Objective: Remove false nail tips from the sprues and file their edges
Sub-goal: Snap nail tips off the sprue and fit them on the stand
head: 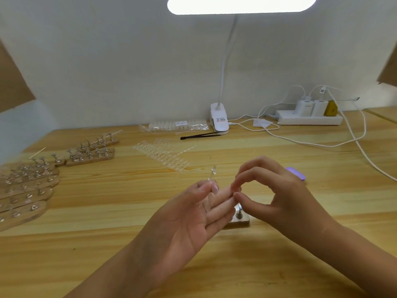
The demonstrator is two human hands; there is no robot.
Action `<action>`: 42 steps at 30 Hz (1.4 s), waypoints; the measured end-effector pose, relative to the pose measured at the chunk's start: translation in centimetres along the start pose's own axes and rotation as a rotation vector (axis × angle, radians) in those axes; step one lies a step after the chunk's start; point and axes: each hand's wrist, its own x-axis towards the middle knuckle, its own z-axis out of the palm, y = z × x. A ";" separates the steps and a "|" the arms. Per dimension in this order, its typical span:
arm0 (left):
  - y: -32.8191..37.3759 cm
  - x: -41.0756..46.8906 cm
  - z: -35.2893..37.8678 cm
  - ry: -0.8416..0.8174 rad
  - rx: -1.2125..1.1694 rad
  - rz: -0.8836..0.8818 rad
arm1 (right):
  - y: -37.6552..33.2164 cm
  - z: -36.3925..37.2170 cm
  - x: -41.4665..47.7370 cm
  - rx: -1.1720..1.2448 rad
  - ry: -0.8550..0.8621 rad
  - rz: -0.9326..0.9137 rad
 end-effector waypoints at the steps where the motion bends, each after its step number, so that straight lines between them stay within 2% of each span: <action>1: 0.0 0.0 0.0 -0.004 0.004 -0.004 | 0.0 0.1 -0.1 0.000 -0.005 -0.004; 11: 0.1 0.1 -0.3 -0.007 0.043 -0.004 | 0.3 -0.6 0.4 0.105 0.006 -0.002; 17: -0.1 0.0 -0.3 0.016 0.066 0.007 | 0.7 -0.7 0.4 0.237 -0.070 0.128; 22: -0.1 -0.1 0.1 0.038 0.078 0.026 | 0.7 -1.6 0.6 0.196 -0.091 0.067; 27: 0.4 -0.2 0.5 0.071 0.024 0.074 | 1.1 -2.6 0.6 0.023 -0.170 -0.075; 31: 0.7 -0.1 0.1 0.134 -0.042 0.113 | 1.4 -2.6 0.3 -0.044 -0.317 -0.057; 38: 0.9 0.1 -0.5 0.215 -0.172 0.099 | 1.2 -2.2 0.0 -0.153 -0.357 -0.076; 42: 1.0 -0.1 -0.3 0.200 -0.183 0.091 | 1.6 -2.1 0.1 -0.096 -0.397 -0.039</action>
